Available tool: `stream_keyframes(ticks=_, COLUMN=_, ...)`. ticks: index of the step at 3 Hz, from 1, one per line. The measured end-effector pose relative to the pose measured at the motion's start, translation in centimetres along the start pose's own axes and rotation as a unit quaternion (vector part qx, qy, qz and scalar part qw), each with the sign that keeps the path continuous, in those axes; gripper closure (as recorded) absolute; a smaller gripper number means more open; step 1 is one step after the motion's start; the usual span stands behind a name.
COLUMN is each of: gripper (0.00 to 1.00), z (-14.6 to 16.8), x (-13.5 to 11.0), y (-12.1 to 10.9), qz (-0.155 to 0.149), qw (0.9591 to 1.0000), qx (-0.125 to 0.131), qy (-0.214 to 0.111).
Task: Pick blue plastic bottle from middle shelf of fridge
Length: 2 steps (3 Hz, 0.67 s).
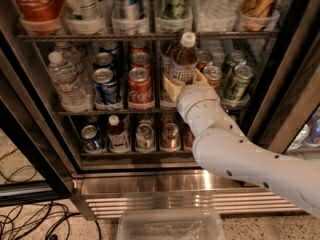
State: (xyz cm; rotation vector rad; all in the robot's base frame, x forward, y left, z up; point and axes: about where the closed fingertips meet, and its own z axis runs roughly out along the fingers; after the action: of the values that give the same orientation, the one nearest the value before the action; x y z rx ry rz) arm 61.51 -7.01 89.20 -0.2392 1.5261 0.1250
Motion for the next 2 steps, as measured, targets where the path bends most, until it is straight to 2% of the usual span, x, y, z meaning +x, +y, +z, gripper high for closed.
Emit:
stream_keyframes(ticks=1, gripper=1.0, z=-0.01, x=0.33, y=0.03, qz=0.0, qw=1.0, qx=0.0, qy=0.0)
stream_keyframes(ticks=2, gripper=1.0, z=-0.93, x=-0.07, y=0.13, qz=0.002, qw=0.9997, qx=-0.014, qy=0.022)
